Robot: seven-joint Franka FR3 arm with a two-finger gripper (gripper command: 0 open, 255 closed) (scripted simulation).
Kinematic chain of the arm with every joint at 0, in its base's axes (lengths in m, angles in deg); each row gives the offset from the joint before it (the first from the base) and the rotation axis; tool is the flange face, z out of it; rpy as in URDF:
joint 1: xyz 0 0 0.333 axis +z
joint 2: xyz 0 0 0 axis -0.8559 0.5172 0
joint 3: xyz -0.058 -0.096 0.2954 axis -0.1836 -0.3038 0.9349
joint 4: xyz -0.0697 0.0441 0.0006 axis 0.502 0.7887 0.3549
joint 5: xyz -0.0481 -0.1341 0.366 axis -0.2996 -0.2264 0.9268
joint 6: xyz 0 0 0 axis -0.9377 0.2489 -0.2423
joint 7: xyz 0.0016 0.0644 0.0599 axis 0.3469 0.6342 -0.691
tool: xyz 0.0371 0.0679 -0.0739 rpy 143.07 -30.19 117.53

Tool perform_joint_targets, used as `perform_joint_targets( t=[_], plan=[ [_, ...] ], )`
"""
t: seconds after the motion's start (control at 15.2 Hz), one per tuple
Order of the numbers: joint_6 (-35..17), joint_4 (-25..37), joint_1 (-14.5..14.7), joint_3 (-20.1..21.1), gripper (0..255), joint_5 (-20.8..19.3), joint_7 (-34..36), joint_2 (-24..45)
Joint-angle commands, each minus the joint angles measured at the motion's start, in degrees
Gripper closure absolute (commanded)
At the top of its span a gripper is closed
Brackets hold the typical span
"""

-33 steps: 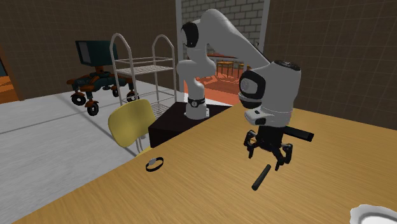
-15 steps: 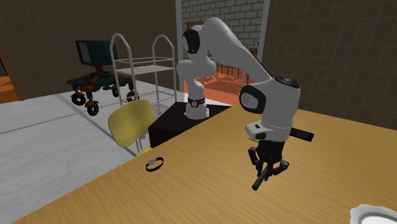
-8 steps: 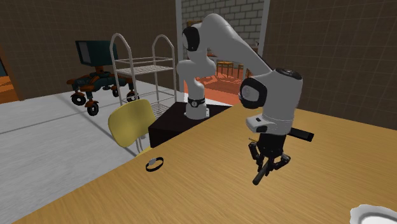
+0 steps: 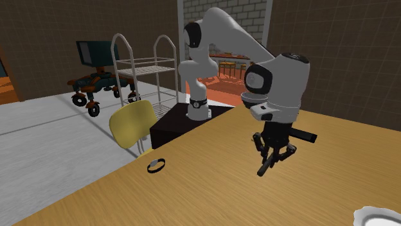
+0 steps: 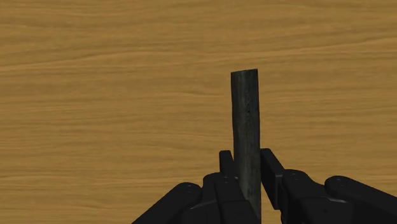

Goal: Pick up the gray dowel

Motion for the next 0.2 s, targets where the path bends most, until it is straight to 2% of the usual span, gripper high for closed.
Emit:
perform_joint_targets(
  t=[0.0, 0.13],
  plan=[
    [1.07, 0.29, -0.17, 0.26, 255, 0.37, -0.28, -0.81],
    [1.15, 0.31, -0.18, 0.27, 255, 0.40, -0.30, -0.87]
  ],
)
